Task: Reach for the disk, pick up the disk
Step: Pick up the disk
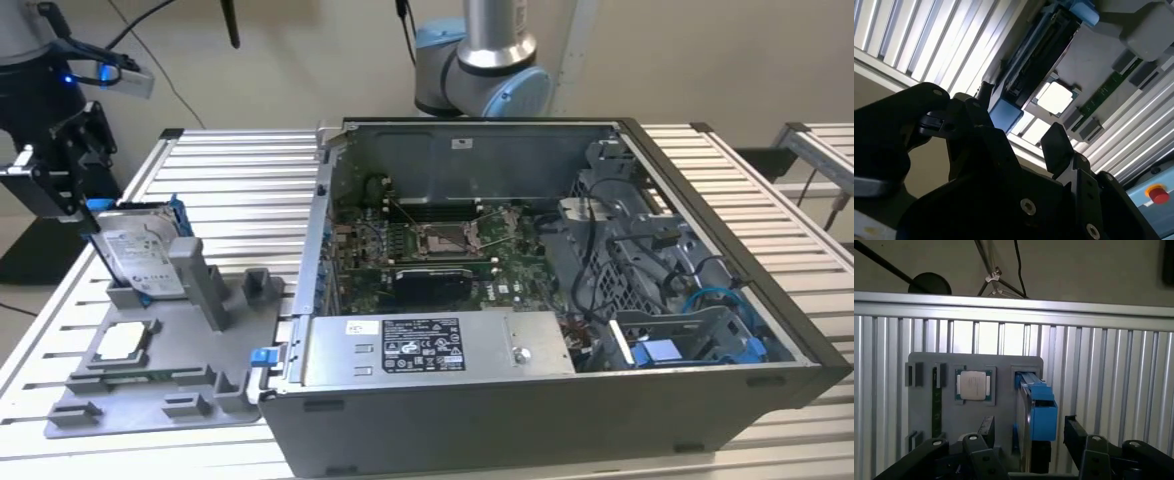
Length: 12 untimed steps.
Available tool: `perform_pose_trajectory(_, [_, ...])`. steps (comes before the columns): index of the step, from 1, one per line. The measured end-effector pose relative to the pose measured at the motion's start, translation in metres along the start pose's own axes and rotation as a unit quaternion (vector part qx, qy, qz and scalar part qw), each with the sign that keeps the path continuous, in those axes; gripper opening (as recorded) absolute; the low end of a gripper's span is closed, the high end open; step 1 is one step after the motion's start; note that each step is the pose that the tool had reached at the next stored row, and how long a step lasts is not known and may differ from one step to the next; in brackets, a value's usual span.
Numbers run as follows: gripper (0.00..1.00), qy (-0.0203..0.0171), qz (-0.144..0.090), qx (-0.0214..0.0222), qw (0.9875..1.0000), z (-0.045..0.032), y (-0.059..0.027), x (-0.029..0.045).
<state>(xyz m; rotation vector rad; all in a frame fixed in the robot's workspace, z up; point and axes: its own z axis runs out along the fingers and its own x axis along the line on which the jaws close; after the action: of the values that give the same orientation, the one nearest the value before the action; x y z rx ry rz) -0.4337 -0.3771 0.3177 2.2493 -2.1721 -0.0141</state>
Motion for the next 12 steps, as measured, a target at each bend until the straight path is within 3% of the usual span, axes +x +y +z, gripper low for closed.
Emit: perform_pose_trajectory(12, [1.00, 0.0000, 0.000, 0.0000, 1.0000, 0.0235, -0.0009, -0.0007])
